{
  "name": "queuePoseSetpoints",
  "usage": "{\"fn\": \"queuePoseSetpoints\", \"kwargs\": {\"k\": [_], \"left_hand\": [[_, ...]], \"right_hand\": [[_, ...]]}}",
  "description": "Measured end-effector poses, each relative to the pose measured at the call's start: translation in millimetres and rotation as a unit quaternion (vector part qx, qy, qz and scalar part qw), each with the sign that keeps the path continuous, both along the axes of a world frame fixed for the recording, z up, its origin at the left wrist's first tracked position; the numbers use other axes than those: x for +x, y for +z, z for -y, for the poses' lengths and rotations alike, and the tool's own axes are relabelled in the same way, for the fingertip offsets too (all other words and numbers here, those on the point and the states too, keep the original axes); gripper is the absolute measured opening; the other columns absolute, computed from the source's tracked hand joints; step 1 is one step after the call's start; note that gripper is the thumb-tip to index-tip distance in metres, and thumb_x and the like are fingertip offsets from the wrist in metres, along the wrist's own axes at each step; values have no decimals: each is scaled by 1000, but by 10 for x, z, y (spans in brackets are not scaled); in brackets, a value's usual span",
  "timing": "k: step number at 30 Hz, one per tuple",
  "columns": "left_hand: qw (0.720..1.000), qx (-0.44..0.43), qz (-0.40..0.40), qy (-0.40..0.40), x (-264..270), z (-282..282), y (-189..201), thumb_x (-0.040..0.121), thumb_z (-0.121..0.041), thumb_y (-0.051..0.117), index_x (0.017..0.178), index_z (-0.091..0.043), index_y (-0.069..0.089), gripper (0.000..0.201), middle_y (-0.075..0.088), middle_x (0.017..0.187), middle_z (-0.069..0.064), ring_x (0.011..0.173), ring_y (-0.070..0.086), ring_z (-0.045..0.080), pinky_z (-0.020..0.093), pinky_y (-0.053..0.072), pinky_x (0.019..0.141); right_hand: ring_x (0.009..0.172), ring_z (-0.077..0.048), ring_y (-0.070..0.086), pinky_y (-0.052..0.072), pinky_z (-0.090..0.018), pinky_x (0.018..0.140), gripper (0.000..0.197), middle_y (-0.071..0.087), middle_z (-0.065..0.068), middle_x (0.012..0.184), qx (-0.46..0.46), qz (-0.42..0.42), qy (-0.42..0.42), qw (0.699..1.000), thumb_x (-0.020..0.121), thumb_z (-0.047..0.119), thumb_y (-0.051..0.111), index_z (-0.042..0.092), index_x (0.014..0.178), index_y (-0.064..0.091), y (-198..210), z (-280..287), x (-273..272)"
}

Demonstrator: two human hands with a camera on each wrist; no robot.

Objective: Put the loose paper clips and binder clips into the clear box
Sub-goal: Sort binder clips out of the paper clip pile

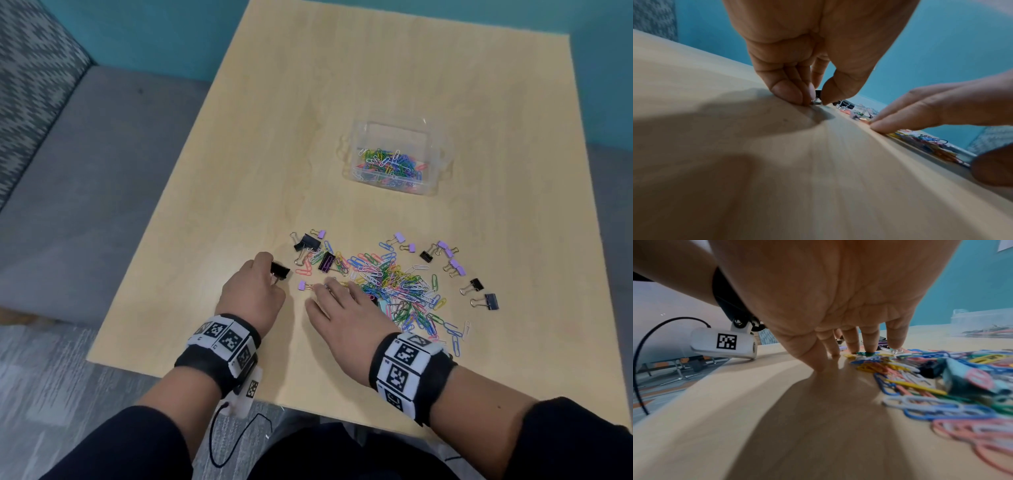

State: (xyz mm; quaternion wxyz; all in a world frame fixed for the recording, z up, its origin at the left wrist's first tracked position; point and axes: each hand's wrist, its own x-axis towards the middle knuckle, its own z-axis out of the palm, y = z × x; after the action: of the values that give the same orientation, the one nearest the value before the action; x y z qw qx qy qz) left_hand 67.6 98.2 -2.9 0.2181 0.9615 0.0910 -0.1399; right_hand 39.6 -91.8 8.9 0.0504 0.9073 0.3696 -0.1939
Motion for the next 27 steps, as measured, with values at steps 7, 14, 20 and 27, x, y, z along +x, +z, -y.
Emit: {"fn": "queuePoseSetpoints", "kwargs": {"k": [7, 14, 20, 27], "left_hand": [[958, 100, 119, -240, -46, 144, -28, 72, -12, 66, 85, -13, 63, 14, 54, 80, 10, 71, 47, 31, 40, 47, 55], [954, 99, 99, -264, 26, 168, -22, 71, -18, 47, 65, -12, 54, 11, 52, 70, 8, 64, 47, 31, 37, 45, 50], [965, 52, 102, -237, 4, 72, -1, 74, -26, 42, 67, -15, 55, 19, 54, 73, 3, 66, 47, 27, 34, 45, 58], [965, 95, 31, -242, -33, -60, 41, 57, -13, 73, 62, -15, 55, 18, 53, 66, 3, 61, 47, 27, 36, 44, 50]], "right_hand": [[140, -43, 13, 19, -59, 109, 61, 16, -16, 155, 9, 4, 9, 1000, 86, 19, 22, 8, 147, 21, 15, 47, -13], [137, -43, 23, 25, -58, 107, 57, 28, -19, 150, 8, 0, 6, 1000, 86, 19, 41, 5, 141, 33, 18, 49, -31], [135, -44, 25, 26, -59, 106, 52, 27, -18, 150, 20, -7, 4, 1000, 85, 17, 41, 6, 136, 37, 39, 55, -20], [137, -43, 21, 19, -61, 108, 53, 23, -17, 153, 28, -10, 27, 999, 83, 16, 21, 9, 132, 38, 53, -16, 6]]}}
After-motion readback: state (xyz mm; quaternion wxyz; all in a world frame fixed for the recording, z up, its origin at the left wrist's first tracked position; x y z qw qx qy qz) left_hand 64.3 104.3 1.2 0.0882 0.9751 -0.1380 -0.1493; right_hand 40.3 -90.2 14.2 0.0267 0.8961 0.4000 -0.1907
